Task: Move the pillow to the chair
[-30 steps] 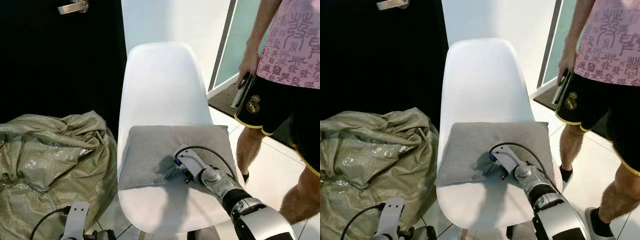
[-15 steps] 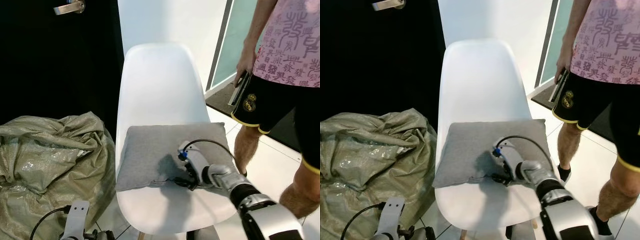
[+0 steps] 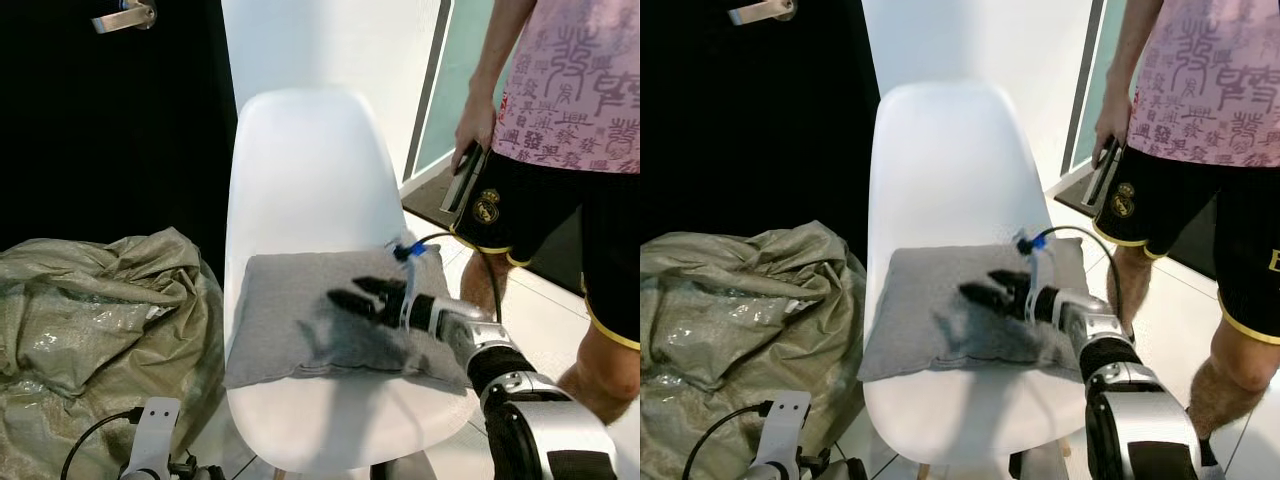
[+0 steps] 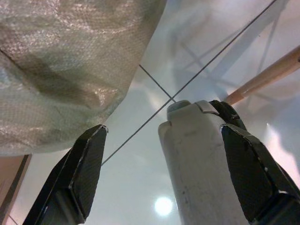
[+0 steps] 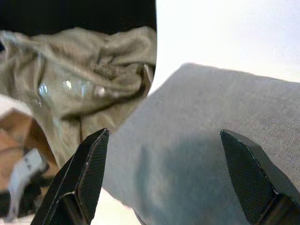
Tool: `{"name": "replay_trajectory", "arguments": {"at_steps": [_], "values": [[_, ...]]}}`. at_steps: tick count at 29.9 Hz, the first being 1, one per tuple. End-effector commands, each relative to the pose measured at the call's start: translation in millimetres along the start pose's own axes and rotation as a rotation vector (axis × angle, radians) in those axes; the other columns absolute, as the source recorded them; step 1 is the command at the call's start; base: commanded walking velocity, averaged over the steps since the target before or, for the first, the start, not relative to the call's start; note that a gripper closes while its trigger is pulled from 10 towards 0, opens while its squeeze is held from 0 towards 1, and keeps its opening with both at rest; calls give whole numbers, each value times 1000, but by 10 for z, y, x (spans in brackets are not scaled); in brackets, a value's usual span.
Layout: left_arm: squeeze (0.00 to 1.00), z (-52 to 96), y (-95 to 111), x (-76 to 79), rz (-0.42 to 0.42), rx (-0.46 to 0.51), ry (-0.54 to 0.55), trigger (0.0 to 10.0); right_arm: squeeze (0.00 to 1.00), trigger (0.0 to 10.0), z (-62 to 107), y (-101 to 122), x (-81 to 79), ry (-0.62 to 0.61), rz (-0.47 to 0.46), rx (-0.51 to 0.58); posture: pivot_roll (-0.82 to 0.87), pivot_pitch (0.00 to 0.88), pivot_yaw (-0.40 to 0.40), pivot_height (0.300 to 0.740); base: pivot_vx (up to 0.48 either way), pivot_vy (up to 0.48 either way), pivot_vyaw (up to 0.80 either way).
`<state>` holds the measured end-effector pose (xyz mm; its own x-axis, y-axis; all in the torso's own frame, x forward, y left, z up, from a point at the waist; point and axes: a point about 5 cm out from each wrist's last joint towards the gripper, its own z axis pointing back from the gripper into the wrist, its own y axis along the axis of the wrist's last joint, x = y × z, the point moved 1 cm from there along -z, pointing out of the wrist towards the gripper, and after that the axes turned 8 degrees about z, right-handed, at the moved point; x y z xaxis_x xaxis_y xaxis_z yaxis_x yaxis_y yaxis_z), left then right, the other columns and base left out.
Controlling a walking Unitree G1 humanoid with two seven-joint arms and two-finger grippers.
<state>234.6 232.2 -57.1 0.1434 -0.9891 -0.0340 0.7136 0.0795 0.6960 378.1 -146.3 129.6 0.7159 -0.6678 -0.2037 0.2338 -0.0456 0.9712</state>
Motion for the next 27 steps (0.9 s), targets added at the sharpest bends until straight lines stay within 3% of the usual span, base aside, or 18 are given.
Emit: {"name": "replay_trajectory", "arguments": {"at_steps": [1, 10, 13, 18, 24, 27], "values": [[0, 6, -54, -10, 7, -24, 8, 10000, 0, 10000, 12, -132, -13, -13, -69, -6, -84, 76, -41, 581, 0, 0, 0], [0, 2, -28, -17, 10, -17, 19, 10000, 0, 10000, 63, -257, -81, 65, -185, 54, -90, 68, -43, 606, 0, 0, 0], [0, 0, -20, -26, 10, -18, 30, 10000, 0, 10000, 135, -461, -75, 16, -261, 34, -88, 65, -46, 621, 0, 0, 0], [0, -2, -28, -27, 9, -34, 34, 10000, 0, 10000, 184, -626, -78, -28, -290, -10, -85, 63, -48, 636, -164, 0, 0], [0, -1, -26, -34, 11, -29, 37, 10000, 0, 10000, 208, -656, -65, -44, -300, -18, -88, 50, -45, 661, -426, 0, 0], [0, 0, -30, -39, 7, -29, 43, 10000, 0, 10000, 217, -645, -52, -47, -297, -20, -87, 44, -47, 676, 0, 0, 0]]}}
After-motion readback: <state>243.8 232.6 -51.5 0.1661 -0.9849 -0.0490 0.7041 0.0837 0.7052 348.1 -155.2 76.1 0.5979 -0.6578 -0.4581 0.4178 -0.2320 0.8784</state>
